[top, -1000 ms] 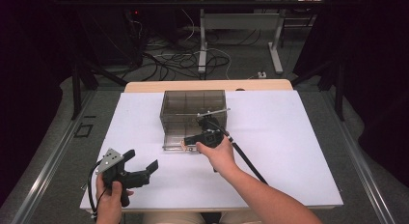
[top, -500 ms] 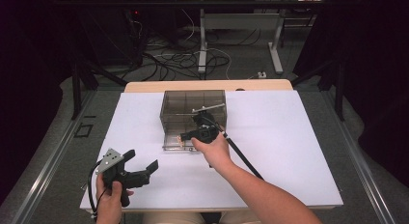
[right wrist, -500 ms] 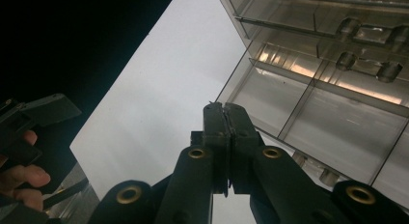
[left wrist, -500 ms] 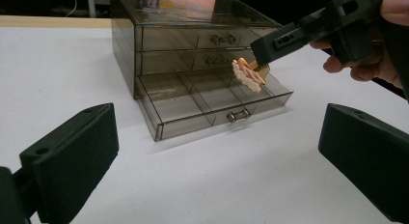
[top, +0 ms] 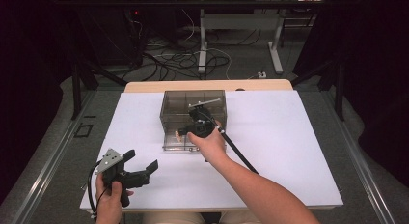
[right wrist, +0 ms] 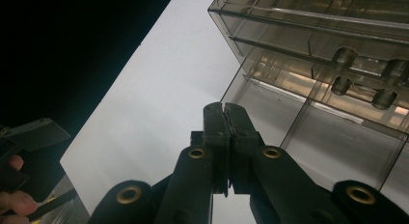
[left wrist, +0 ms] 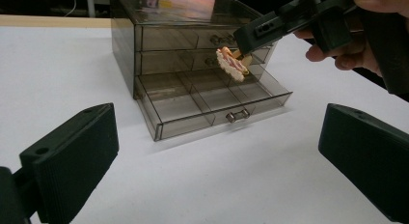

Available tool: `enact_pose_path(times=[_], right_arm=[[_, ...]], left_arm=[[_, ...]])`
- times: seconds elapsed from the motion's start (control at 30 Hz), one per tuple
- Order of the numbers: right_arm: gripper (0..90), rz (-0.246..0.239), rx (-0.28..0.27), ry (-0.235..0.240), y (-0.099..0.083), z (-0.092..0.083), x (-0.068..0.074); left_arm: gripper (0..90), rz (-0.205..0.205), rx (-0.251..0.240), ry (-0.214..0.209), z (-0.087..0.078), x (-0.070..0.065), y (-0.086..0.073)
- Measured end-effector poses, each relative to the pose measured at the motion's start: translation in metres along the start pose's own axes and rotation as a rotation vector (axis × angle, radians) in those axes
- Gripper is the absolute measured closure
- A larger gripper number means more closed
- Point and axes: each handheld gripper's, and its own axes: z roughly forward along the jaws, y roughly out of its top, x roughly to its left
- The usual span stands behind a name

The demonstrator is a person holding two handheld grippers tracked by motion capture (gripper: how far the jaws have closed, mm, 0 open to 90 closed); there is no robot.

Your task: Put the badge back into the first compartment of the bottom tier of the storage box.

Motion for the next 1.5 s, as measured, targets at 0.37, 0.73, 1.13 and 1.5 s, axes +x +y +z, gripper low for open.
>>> enact_pose_path(times=[0.37,0.73,1.13,1.5], right_arm=[[89.0,0.012,-0.007,-0.009,0.007,0.009,0.0],[89.0,0.037,-0.012,-0.025,0.01,0.019,-0.007],[89.0,0.05,-0.004,-0.049,0.01,0.03,-0.014],[89.0,0.057,0.019,-0.074,0.008,0.043,-0.017]], left_arm=[[0.7,0.001,-0.002,-0.003,-0.001,0.001,0.0],[0.7,0.002,-0.001,-0.003,-0.002,0.001,0.0],[0.7,0.001,-0.003,-0.003,-0.002,0.001,0.0],[0.7,0.001,-0.001,-0.004,-0.002,0.001,0.0]])
